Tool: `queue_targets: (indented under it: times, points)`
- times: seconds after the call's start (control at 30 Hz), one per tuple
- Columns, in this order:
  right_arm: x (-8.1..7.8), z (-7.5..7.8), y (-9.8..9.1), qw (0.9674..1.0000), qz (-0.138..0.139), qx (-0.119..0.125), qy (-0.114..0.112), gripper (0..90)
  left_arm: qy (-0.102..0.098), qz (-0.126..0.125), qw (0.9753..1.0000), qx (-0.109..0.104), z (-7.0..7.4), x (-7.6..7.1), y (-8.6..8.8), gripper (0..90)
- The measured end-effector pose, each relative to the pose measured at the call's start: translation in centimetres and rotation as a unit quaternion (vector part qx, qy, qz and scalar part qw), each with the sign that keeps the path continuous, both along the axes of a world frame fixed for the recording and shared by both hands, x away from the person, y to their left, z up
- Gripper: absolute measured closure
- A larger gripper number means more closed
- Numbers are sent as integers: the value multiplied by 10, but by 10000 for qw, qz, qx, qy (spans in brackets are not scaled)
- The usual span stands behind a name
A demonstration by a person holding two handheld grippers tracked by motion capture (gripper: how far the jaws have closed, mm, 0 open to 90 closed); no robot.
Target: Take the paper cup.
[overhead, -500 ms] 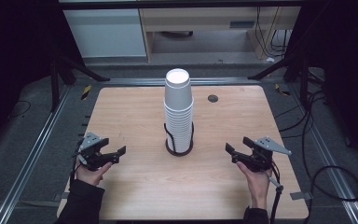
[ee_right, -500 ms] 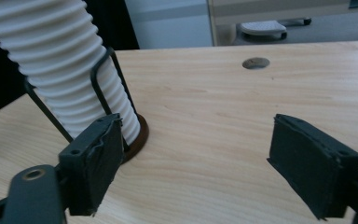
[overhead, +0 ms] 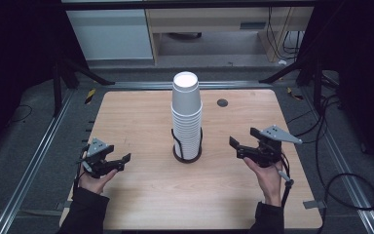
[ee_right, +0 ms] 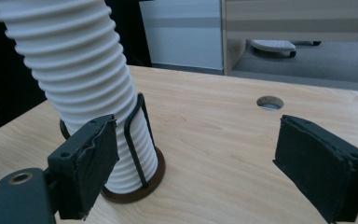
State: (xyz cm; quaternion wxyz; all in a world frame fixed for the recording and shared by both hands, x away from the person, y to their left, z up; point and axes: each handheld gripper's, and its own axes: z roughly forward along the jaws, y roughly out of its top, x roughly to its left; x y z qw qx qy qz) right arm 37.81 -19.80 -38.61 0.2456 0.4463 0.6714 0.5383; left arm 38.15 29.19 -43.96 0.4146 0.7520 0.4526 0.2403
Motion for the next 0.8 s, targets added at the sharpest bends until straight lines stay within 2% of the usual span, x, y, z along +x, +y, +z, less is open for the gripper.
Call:
queue_targets:
  times: [0.13, 0.2, 0.3, 0.33, 0.4, 0.5, 0.8]
  points:
    - [4, 14, 4, 10000, 32, 11, -39, 133, -36, 16, 10000, 2, 0, 1, 0, 227]
    - [8, 26, 8, 9998, 168, -26, -99, 132, -17, 13, 10000, 54, 0, 1, 0, 227]
    - [10, 37, 14, 9994, 258, -151, -168, 126, 63, -1, 10000, 75, -1, 2, 0, 255]
    - [11, 40, 16, 9992, 304, -170, -178, 124, 161, -39, 9998, 106, -3, 3, -1, 253]
    - [12, 46, 19, 9989, 384, -181, -216, 123, 214, -64, 9996, 192, -4, 4, -3, 261]
    - [14, 54, 25, 9982, 501, -186, -268, 122, 213, -59, 9994, 256, -4, 4, -4, 261]
    - [20, 80, 38, 9961, 733, -223, -442, 115, 213, 0, 9995, 219, -5, 5, -3, 251]
